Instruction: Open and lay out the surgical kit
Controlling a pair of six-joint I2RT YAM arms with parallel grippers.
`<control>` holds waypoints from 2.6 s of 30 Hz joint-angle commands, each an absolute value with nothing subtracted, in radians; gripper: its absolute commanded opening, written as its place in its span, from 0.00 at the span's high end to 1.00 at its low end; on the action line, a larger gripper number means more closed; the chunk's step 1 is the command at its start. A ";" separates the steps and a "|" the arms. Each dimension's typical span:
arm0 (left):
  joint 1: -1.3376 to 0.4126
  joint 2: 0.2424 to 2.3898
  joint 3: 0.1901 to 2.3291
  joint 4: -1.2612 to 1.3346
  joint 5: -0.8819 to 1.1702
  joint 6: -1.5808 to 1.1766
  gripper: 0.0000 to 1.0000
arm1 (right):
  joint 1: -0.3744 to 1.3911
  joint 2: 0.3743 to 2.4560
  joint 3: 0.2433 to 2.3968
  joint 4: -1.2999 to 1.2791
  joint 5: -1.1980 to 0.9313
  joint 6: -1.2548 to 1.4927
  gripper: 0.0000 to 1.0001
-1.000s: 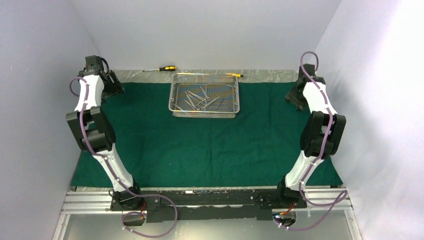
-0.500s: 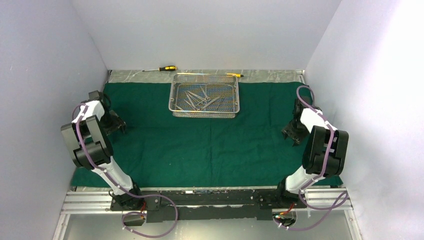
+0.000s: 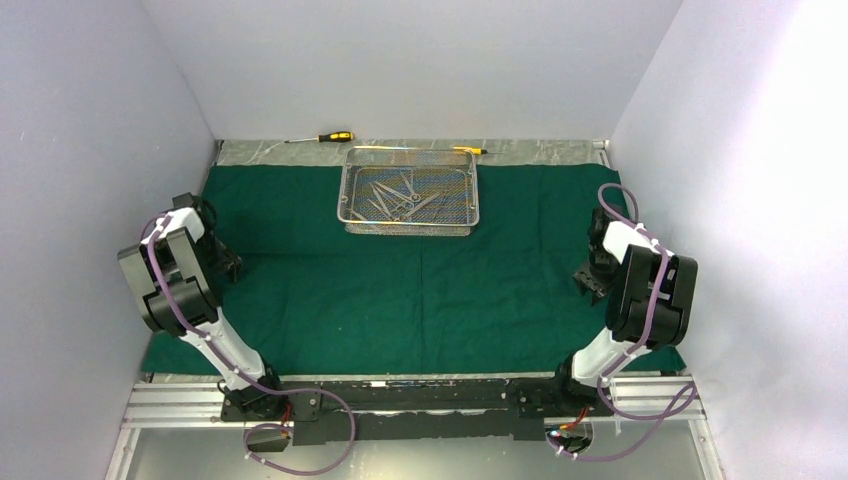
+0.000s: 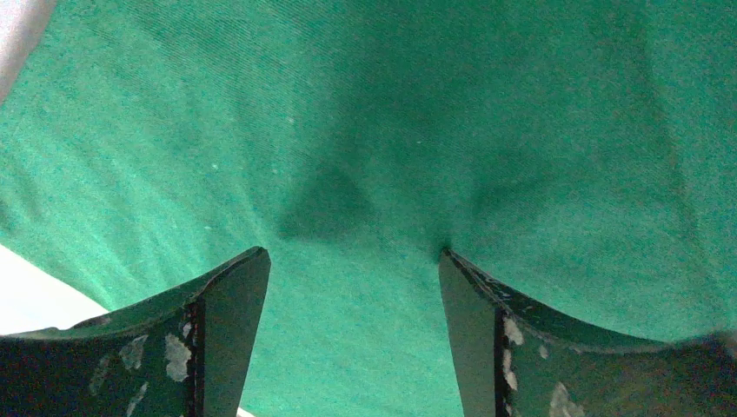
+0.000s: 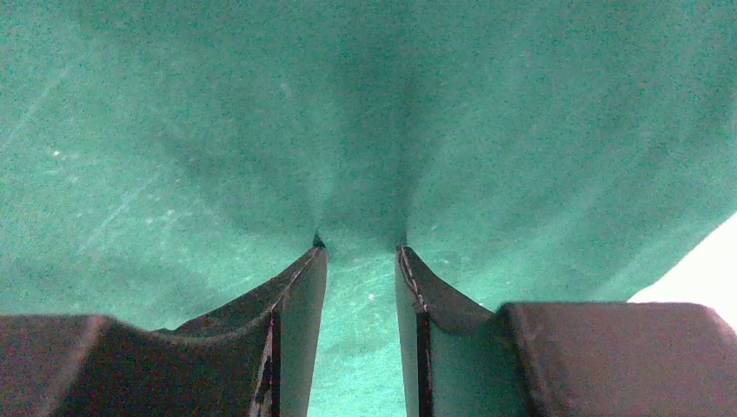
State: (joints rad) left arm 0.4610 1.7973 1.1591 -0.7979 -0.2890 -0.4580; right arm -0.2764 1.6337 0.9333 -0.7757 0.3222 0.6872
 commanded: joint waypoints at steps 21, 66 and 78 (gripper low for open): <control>0.551 1.687 1.129 -0.859 -0.400 -0.564 0.24 | -0.294 1.607 1.069 -1.046 0.584 0.905 0.66; 0.330 2.239 1.869 -0.638 0.084 -0.376 0.21 | -0.247 2.520 2.121 -0.388 0.102 0.260 0.25; 0.331 2.300 1.964 -0.719 0.053 -0.371 0.21 | -0.338 2.680 2.355 -0.647 -0.029 0.349 0.18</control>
